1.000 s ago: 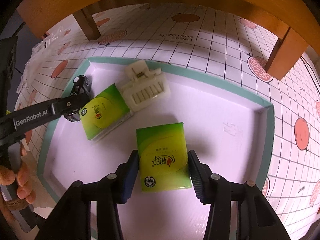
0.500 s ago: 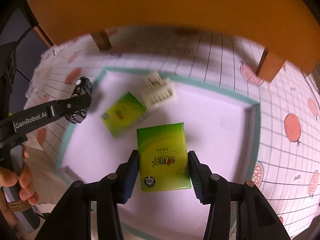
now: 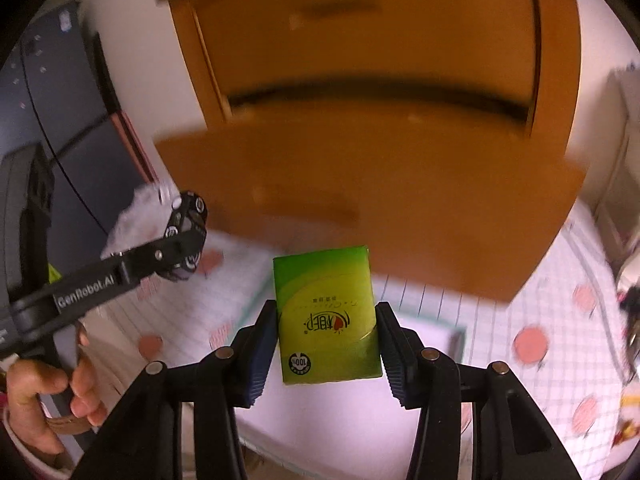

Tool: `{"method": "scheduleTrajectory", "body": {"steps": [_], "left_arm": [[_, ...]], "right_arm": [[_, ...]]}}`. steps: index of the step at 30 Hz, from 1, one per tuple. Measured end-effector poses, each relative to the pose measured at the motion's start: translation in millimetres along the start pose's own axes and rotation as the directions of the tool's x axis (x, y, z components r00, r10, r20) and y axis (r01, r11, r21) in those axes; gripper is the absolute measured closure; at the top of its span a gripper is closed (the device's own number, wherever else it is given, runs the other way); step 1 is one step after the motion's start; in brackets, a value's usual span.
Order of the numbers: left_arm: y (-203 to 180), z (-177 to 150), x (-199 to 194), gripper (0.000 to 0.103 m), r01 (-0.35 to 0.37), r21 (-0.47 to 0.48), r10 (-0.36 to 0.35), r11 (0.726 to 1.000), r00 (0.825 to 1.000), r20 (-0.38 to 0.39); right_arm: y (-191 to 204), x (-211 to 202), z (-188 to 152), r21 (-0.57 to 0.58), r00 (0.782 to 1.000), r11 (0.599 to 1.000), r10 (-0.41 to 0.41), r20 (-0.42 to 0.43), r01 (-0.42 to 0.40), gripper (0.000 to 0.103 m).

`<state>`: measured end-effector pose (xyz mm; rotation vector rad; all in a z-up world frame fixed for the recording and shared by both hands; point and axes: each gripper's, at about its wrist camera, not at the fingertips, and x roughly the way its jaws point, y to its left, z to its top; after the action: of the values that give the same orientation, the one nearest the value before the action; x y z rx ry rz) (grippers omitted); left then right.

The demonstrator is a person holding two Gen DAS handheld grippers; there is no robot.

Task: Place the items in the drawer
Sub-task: 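Carry the car with left tool while right tool carries the tissue pack to the drawer, then open left tool to drop the car while right tool drops the tissue pack in the drawer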

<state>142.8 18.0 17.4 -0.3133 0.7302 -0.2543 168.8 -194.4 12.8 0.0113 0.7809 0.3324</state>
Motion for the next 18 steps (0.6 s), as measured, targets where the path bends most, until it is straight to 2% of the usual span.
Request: {"method": "scheduleTrajectory", "body": {"steps": [6,9,12,18], "left_arm": [[-27,57,-3,0.072,0.008,0.072,-0.012,0.997,0.998,0.062],[-32,74,9,0.072,-0.004,0.090,0.000,0.996,0.999,0.053],[-34,85,27,0.072,-0.027,0.107,0.024,0.994,0.999,0.027],[-32,96,48,0.072,-0.061,0.117,0.062,0.991,0.998,-0.004]], "right_arm": [[-6,-23,66,-0.037,0.994,0.997,-0.059,0.097,0.063,0.052],[-13,-18,91,-0.033,0.991,0.995,-0.093,0.097,0.097,0.052],[-22,-6,106,-0.015,0.990,0.993,-0.117,0.076,0.118,0.052],[-36,10,114,-0.003,0.985,0.986,-0.164,0.045,0.164,0.052]]}}
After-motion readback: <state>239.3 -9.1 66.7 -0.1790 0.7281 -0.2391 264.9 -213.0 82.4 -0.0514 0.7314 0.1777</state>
